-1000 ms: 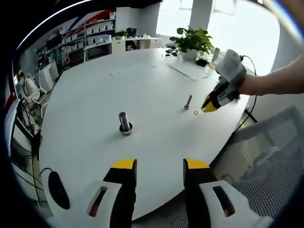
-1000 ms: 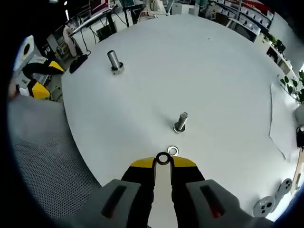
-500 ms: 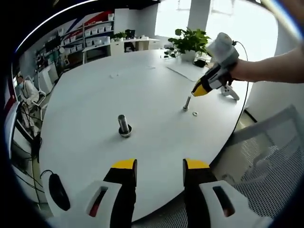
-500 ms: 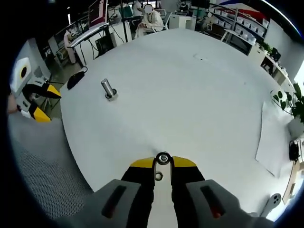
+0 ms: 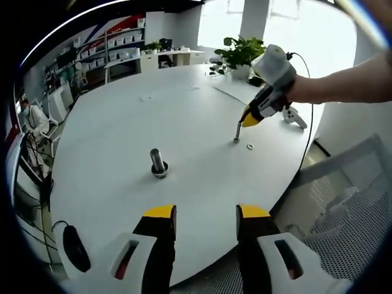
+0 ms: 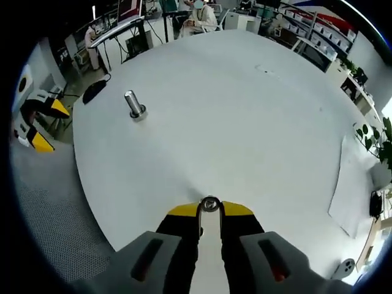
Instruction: Place the washer onto the threaded stud by aligning its center hole with the stud, sliding it down to the base, and recovering from edge contact or off-axis alignment until the washer reaches the visible bottom stop.
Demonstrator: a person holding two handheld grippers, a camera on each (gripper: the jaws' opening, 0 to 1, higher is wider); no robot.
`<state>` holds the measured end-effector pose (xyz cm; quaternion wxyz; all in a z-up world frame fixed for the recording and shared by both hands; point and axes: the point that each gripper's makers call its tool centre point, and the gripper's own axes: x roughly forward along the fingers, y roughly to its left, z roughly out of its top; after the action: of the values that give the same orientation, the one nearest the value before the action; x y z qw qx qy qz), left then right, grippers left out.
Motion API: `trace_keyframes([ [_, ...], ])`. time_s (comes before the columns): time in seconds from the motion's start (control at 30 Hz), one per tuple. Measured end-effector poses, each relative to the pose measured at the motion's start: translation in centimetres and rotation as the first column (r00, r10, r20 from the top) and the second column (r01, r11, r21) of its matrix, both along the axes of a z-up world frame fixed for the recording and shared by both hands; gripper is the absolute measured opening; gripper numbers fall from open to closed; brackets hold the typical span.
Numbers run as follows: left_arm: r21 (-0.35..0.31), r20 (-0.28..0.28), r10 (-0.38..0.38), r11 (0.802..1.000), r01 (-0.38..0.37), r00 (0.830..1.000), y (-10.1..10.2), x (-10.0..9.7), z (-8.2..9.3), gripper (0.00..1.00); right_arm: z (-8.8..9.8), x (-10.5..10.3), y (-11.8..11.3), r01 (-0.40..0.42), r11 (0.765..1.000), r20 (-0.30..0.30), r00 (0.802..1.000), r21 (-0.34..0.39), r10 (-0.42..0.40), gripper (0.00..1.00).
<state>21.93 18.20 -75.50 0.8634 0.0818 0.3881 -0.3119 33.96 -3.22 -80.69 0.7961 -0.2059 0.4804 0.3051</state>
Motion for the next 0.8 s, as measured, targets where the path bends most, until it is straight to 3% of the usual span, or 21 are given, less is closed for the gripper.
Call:
trace_keyframes([
  [0.37,0.003,-0.001,-0.002,1.000,0.002,1.000,0.0,0.0,-0.1,0.37,-0.6,-0.5,0.5,-0.037,0.999,-0.014,0.999,-0.021,0.036,0.14],
  [0.8,0.013,-0.004,-0.004,1.000,0.004,1.000,0.1,0.0,-0.3,0.37,-3.8,-0.3,0.2,-0.051,0.997,-0.088,0.995,-0.052,0.047,0.14],
])
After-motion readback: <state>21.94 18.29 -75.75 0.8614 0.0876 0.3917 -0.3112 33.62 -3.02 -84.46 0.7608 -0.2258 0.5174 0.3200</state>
